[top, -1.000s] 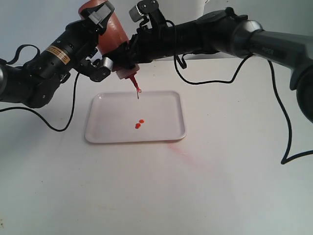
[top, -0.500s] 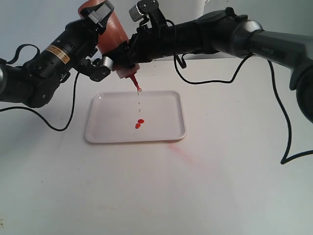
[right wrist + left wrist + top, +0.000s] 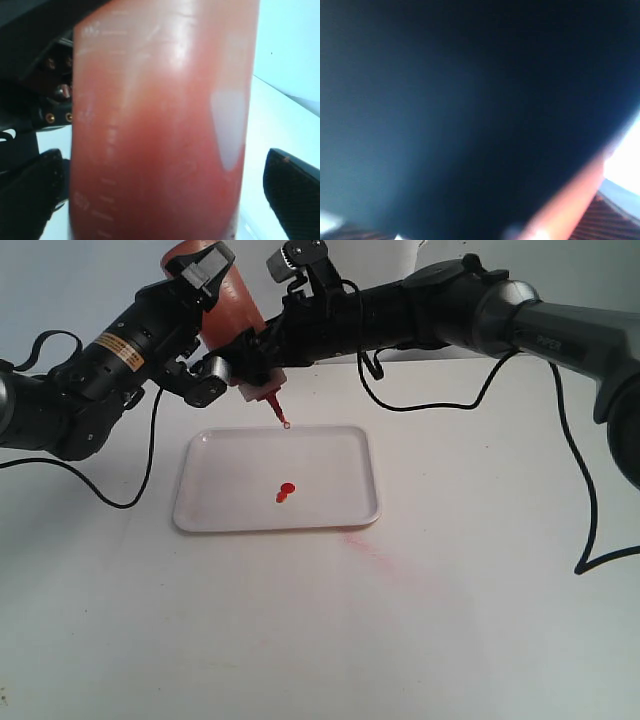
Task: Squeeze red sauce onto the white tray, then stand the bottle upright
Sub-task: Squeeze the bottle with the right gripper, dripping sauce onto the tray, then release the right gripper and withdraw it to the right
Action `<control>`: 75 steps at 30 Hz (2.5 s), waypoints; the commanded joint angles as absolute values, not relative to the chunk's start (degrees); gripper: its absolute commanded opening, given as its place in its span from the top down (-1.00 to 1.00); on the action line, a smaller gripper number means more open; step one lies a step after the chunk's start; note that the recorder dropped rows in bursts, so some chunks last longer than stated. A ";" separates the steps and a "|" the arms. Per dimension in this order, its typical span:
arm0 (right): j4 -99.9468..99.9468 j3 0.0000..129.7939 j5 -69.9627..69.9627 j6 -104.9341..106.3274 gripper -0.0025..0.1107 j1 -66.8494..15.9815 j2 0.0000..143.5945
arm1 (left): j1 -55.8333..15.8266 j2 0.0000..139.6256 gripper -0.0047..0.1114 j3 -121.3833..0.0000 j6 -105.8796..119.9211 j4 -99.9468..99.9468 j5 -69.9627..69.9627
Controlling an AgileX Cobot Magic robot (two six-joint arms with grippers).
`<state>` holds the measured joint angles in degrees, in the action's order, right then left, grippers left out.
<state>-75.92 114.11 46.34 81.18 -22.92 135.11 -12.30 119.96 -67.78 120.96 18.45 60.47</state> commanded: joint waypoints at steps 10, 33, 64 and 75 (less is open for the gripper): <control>-78.77 114.46 48.09 85.42 -0.90 -22.95 134.85 | -12.63 119.42 0.92 -68.30 119.99 17.50 62.78; -78.32 114.46 46.58 85.54 0.94 -22.95 134.85 | -12.63 119.42 0.92 -68.30 119.99 17.50 62.78; -69.80 114.46 51.01 80.26 -0.77 -21.13 131.20 | -12.62 119.42 0.92 -68.30 119.99 8.88 62.78; -59.12 114.46 66.69 69.69 -0.16 -15.00 128.23 | -12.62 119.42 0.92 -64.75 112.76 3.82 59.75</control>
